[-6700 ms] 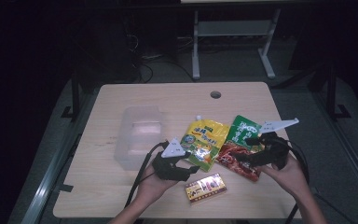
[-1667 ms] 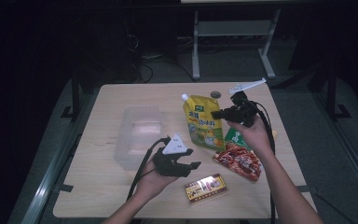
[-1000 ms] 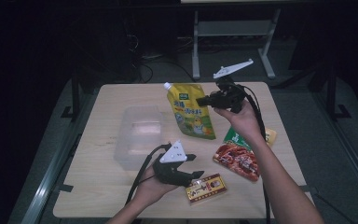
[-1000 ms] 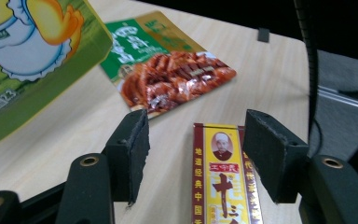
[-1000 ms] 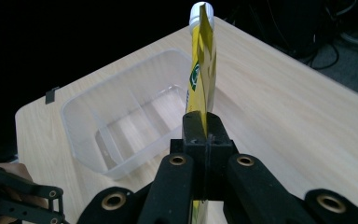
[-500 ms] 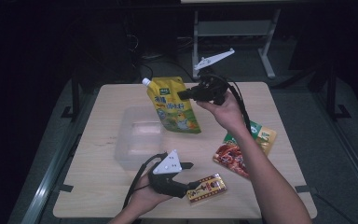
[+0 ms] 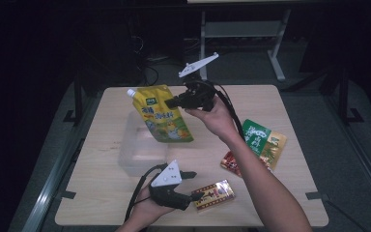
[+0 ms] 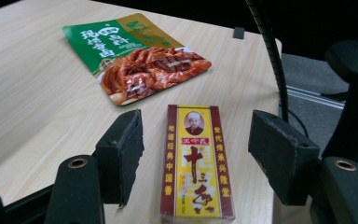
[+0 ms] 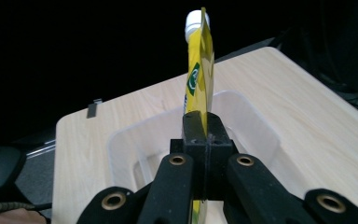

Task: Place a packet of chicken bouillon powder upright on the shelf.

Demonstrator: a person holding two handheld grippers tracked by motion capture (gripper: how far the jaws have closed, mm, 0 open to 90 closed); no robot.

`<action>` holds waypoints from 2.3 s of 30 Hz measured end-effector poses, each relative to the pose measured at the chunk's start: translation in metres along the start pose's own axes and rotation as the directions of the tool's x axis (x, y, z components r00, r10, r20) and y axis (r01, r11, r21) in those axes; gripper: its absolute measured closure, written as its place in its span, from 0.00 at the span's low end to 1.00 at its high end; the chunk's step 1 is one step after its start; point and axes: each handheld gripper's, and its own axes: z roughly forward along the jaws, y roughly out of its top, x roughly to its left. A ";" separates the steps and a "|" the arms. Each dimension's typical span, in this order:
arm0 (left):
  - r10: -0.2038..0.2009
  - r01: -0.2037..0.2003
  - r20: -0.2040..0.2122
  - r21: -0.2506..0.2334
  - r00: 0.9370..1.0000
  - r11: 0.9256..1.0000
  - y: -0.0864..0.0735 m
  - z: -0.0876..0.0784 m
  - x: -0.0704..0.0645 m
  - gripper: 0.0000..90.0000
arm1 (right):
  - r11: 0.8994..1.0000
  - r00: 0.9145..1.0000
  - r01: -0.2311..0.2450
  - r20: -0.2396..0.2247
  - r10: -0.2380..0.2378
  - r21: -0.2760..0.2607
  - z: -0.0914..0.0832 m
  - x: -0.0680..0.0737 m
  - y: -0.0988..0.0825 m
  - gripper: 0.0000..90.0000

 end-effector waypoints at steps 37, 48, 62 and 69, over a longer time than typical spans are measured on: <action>0.025 -0.025 0.045 -0.007 0.999 1.000 -0.012 0.003 -0.012 0.36 | 0.999 0.996 -0.007 -0.087 0.011 0.045 0.093 0.016 -0.015 1.00; 0.042 -0.042 0.022 -0.016 0.999 0.999 -0.011 0.002 -0.013 0.36 | 0.998 0.996 -0.019 -0.088 0.024 0.061 0.097 0.011 -0.021 0.95; 0.031 -0.030 0.028 -0.024 0.999 0.999 -0.011 0.001 -0.011 0.36 | 0.973 0.999 -0.040 -0.025 0.047 0.229 0.128 0.004 -0.004 0.81; 0.027 -0.026 0.031 -0.024 0.999 0.999 -0.010 0.001 -0.013 0.36 | 0.974 0.997 -0.044 -0.048 0.056 0.220 0.131 0.008 -0.007 0.99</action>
